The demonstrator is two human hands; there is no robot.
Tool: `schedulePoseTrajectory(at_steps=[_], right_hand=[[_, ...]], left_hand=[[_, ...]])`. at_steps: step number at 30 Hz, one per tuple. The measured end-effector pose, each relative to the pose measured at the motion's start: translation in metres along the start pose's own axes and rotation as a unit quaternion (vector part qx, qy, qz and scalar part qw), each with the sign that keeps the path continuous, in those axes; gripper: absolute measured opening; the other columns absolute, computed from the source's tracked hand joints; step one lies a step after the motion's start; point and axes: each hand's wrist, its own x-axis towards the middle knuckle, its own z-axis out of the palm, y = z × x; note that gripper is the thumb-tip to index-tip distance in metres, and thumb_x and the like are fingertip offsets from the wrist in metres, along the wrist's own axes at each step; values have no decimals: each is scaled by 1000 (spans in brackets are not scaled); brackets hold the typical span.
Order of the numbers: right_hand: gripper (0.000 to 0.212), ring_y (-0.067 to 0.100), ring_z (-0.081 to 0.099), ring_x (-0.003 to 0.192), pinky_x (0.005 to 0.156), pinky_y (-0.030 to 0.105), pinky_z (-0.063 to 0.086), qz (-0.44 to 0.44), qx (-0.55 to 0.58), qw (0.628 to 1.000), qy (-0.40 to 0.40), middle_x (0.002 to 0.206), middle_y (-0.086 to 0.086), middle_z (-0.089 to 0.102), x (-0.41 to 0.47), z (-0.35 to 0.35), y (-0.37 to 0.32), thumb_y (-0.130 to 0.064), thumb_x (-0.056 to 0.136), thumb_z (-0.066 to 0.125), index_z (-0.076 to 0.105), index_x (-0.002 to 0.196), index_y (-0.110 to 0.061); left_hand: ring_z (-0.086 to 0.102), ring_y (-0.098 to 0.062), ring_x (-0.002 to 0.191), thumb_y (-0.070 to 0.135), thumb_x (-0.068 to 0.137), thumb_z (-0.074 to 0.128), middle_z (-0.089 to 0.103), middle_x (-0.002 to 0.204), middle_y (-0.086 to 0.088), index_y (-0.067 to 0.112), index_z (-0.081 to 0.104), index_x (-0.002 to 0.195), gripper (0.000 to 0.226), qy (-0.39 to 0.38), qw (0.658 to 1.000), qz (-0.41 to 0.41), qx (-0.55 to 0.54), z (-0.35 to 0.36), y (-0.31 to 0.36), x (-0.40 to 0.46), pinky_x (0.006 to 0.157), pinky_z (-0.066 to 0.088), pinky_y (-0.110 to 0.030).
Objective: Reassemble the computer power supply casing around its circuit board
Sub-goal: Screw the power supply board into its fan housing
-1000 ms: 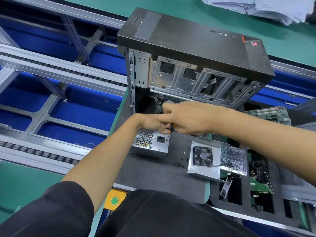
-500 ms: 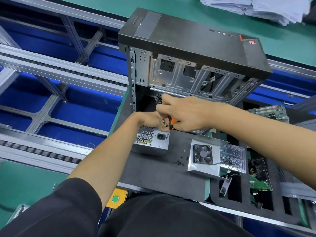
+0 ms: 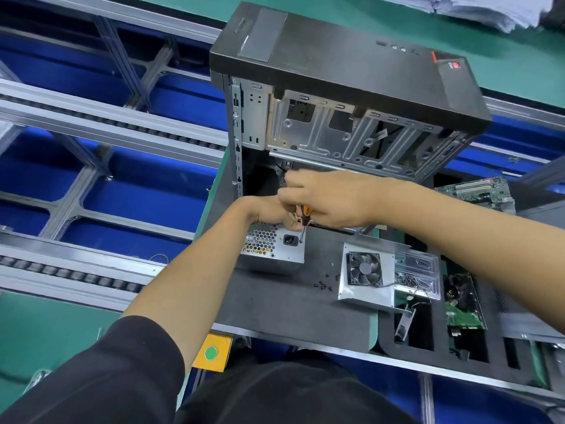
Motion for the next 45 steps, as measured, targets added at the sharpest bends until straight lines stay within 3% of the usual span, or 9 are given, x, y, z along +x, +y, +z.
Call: schedulePoseTrajectory(at_steps=[6,12,20,24,27,32,37,41,45], right_hand=[[10,21,51,61,44,32,34,33,-129,991,12,86,-6,55,-1,5,1,-36,93,40,37,100,-28],[30,11,39,76,57,33,37,12,85,996,-15,97,-8,42,-5,0,3,-12,76,50,41,101,-26],[18,23,51,62,48,33,31,67,-61,996,-15,90,-5,46,-8,3,5,-34,88,41,33,102,-27],[34,13,37,63,52,31,29,19,11,999,-37,100,-2,35,-5,-2,4,-2,77,51,41,105,-19],[20,24,44,63,52,39,37,-14,-79,996,-36,93,-2,40,-2,-1,2,-13,88,47,44,107,-20],[22,21,49,56,43,30,28,27,-137,990,-1,85,-4,54,-2,6,-3,-41,95,36,47,105,-25],[26,20,45,74,47,38,39,-33,-115,992,-44,99,-4,39,-2,-1,-1,-22,79,34,44,103,-25],[21,21,45,59,43,30,29,-28,-138,990,-24,85,-6,51,-8,1,-2,-37,87,34,45,99,-24],[25,20,46,63,54,35,41,20,-158,987,-3,85,-8,48,-6,3,0,-37,84,33,44,104,-28]], left_hand=[[54,0,80,13,94,70,64,86,10,11,61,98,10,2,1000,13,-17,0,-6,4,63,42,-10],[55,-2,75,11,91,73,65,76,16,26,69,79,19,-4,999,32,-38,0,-5,4,70,46,-13],[43,-20,85,15,91,75,50,86,-8,10,56,92,20,-22,999,38,-26,1,-1,1,78,35,-34],[51,-12,80,13,91,75,58,82,-1,18,62,80,18,-29,997,53,-57,1,-2,0,73,42,-25],[47,-14,86,12,94,71,51,91,-7,18,66,95,8,-37,997,56,-26,0,-2,0,79,41,-29],[44,0,57,2,91,67,49,58,17,22,53,73,30,-18,999,39,-33,0,-6,2,54,40,-10],[43,-5,66,23,78,73,52,71,11,31,63,70,15,-40,996,66,-33,1,1,-2,61,41,-18],[45,1,61,27,68,72,52,66,15,29,63,70,9,-47,996,68,-40,2,1,-1,59,37,-17],[52,-11,78,15,87,79,61,78,9,28,69,81,16,-23,997,39,-63,1,-8,4,64,45,-14]])
